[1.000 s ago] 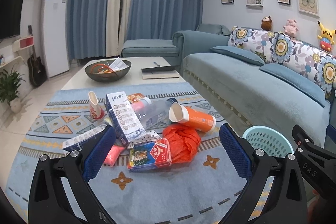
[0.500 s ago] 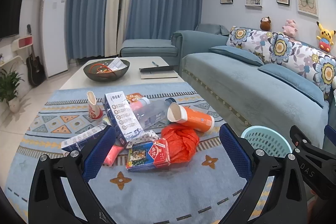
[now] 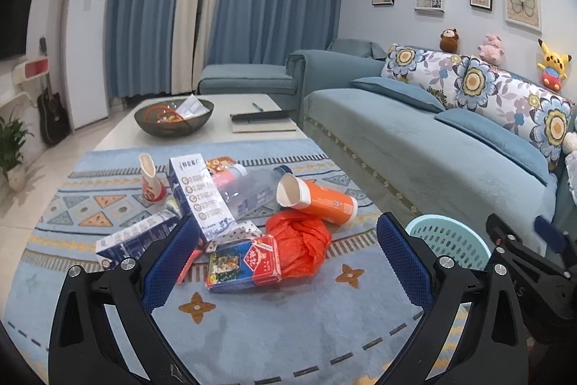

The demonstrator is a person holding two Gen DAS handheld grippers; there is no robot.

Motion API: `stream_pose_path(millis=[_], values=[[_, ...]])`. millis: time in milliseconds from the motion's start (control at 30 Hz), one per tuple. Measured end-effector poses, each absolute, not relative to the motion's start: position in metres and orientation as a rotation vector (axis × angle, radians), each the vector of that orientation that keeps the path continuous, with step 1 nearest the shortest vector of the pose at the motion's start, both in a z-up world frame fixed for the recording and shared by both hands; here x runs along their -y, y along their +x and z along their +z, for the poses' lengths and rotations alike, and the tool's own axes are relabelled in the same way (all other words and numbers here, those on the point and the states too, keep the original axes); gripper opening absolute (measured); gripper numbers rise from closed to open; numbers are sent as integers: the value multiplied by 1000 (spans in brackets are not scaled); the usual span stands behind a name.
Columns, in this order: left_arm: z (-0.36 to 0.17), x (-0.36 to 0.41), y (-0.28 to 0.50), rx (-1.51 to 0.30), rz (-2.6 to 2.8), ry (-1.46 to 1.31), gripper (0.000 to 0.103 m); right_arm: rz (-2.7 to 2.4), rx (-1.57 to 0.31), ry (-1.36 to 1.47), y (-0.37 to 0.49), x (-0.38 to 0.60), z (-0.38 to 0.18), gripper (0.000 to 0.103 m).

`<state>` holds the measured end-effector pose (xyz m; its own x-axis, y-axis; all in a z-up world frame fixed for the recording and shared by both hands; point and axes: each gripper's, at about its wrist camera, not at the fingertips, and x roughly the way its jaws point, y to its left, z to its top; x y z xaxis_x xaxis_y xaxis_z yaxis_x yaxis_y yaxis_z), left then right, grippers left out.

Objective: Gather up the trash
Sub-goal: 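Grasp the white milk carton with the left tool while the right tool grasps the paper cup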

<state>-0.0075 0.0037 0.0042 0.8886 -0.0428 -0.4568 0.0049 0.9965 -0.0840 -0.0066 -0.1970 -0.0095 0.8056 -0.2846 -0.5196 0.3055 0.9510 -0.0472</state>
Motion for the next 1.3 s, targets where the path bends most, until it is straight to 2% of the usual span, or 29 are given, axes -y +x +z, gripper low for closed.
stream_pose_path(millis=[67, 200, 433, 567, 700, 833, 1100, 1200, 1300], values=[[5, -11, -6, -498, -30, -100, 96, -306, -557, 38, -4, 193, -10, 59], [10, -45, 2, -514, -40, -93, 96, -207, -592, 27, 7, 180, -13, 50], [-13, -136, 32, -624, -7, 31, 96, 94, -628, 16, 45, 139, -9, 51], [-40, -188, 59, -752, -87, -30, 95, 187, -664, -6, 75, 104, -17, 59], [-67, -220, 83, -857, -191, -113, 95, 218, -705, -27, 103, 78, -31, 59], [-91, -232, 105, -929, -265, -168, 95, 179, -738, -40, 128, 64, -40, 59], [-99, -229, 119, -960, -338, -185, 94, 50, -855, -124, 184, 34, -67, 59], [-106, -218, 130, -1001, -311, -139, 93, 14, -879, -151, 196, 32, -77, 43], [-113, -202, 136, -1034, -295, -92, 85, -4, -862, -162, 192, 35, -76, 34]])
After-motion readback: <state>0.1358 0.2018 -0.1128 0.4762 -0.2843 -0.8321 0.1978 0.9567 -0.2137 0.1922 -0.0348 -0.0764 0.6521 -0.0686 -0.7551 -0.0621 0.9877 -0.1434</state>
